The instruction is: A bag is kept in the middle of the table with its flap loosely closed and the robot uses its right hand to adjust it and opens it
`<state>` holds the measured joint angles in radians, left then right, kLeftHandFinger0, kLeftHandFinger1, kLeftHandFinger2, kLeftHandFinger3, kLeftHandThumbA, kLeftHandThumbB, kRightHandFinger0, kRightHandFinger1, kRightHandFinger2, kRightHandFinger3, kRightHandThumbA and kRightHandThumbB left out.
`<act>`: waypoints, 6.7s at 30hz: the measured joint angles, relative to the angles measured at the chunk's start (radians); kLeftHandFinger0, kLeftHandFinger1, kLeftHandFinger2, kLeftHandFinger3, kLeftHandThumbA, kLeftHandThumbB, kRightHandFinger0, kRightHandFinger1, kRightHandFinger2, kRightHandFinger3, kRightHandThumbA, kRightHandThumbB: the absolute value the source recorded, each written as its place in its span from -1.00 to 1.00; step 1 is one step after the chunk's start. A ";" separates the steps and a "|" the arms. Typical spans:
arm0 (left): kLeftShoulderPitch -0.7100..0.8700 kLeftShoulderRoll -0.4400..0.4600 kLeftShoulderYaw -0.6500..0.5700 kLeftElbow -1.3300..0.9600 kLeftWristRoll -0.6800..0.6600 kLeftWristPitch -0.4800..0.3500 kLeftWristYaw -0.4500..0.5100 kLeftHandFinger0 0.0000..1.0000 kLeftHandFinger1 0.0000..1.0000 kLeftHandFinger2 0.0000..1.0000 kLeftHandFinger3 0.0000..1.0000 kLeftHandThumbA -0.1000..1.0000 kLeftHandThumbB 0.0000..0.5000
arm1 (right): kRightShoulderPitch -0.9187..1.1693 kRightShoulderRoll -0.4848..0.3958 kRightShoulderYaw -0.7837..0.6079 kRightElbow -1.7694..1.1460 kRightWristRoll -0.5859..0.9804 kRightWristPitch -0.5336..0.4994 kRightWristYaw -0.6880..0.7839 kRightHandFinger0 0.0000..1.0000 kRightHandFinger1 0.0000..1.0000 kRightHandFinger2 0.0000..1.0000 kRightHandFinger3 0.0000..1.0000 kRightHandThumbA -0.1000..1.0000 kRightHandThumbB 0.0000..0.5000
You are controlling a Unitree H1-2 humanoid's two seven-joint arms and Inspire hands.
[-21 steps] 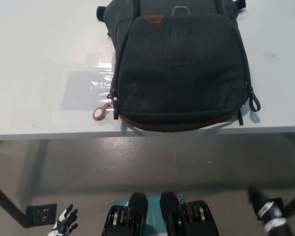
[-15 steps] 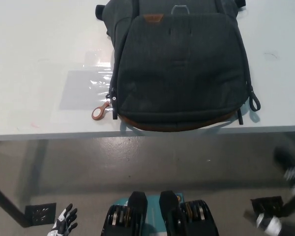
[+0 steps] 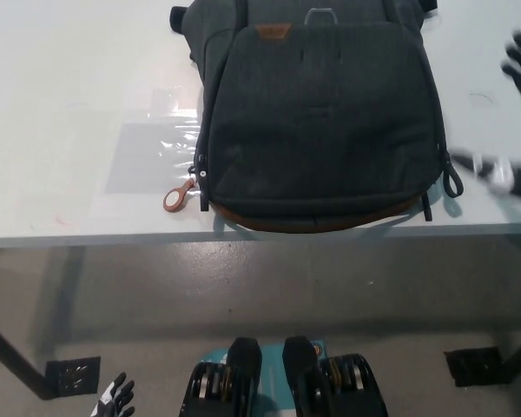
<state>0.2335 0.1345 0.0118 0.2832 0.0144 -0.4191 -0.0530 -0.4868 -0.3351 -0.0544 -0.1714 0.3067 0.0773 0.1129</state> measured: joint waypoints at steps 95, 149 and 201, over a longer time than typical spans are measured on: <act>-0.010 0.023 0.015 0.001 0.008 -0.011 -0.024 1.00 1.00 1.00 1.00 1.00 1.00 | -0.035 0.133 -0.054 0.033 0.047 0.387 0.048 -1.00 -0.53 0.09 0.19 -1.00 -0.84; -0.147 0.073 0.016 0.040 0.031 -0.011 -0.024 1.00 1.00 1.00 1.00 1.00 1.00 | 0.575 0.076 -0.114 -0.369 0.189 0.086 0.300 1.00 1.00 1.00 1.00 1.00 1.00; -0.208 0.073 -0.007 0.046 0.028 -0.010 -0.040 1.00 1.00 1.00 1.00 1.00 1.00 | 0.696 0.414 0.146 0.241 -0.118 -0.270 0.177 1.00 1.00 1.00 1.00 1.00 0.28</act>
<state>0.0253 0.2078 0.0049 0.3296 0.0428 -0.4296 -0.0935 0.2090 0.0786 0.0917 0.0693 0.1885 -0.1931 0.2903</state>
